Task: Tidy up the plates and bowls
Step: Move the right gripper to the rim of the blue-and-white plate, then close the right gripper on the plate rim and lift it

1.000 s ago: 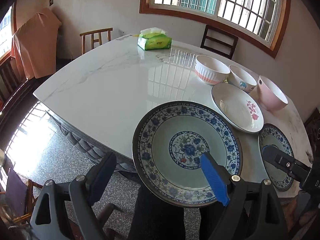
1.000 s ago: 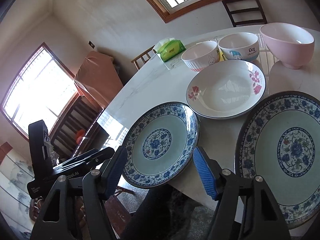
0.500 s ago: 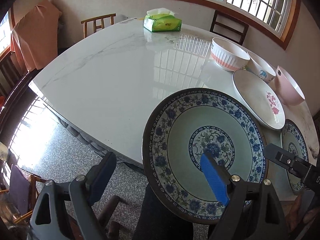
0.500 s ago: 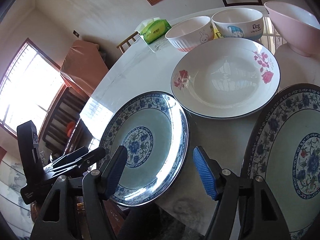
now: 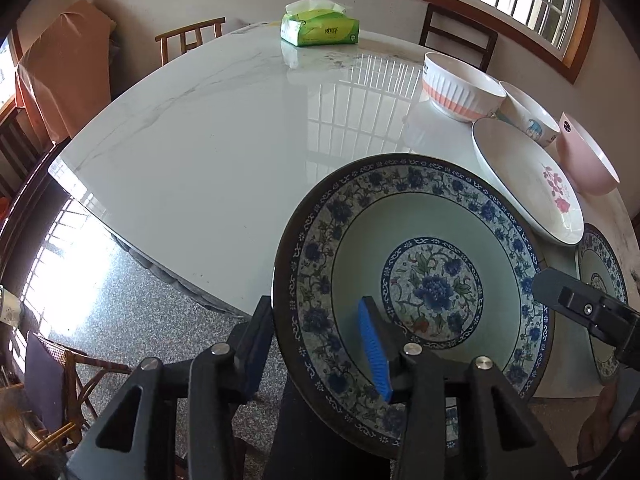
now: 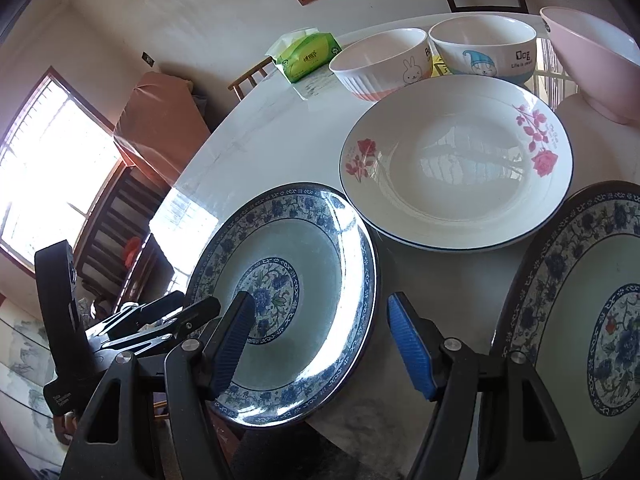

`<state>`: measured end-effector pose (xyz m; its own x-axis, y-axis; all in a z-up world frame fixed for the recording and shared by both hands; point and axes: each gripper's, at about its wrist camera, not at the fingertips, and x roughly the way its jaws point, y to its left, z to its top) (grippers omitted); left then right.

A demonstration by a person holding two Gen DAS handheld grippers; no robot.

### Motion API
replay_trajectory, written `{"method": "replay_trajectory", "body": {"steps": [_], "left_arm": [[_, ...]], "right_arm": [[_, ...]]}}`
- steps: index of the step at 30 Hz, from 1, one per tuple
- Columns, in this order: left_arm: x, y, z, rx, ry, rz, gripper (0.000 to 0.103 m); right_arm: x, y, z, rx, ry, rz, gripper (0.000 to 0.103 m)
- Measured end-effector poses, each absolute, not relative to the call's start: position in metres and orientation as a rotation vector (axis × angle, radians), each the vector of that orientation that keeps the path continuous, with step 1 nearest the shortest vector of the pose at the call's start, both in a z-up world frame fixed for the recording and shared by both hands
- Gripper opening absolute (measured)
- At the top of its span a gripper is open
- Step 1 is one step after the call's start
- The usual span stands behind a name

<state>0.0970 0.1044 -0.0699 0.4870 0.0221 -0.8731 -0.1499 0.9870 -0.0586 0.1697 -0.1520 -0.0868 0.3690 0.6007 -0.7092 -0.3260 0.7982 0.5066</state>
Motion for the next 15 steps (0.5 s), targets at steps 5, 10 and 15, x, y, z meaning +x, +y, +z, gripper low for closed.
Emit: {"method": "replay_trajectory", "body": {"steps": [5, 10, 15], "left_arm": [[0.096, 0.105, -0.07, -0.126, 1.057, 0.109, 0.043], [0.096, 0.105, -0.069, -0.125, 1.052, 0.11, 0.043], [0.095, 0.1, -0.069, -0.092, 1.024, 0.132, 0.04]], "right_arm": [[0.176, -0.147, -0.092, 0.258, 1.056, 0.593, 0.068], [0.183, -0.141, -0.093, 0.205, 1.073, 0.581, 0.067], [0.185, -0.136, -0.093, 0.158, 1.086, 0.582, 0.063]]}}
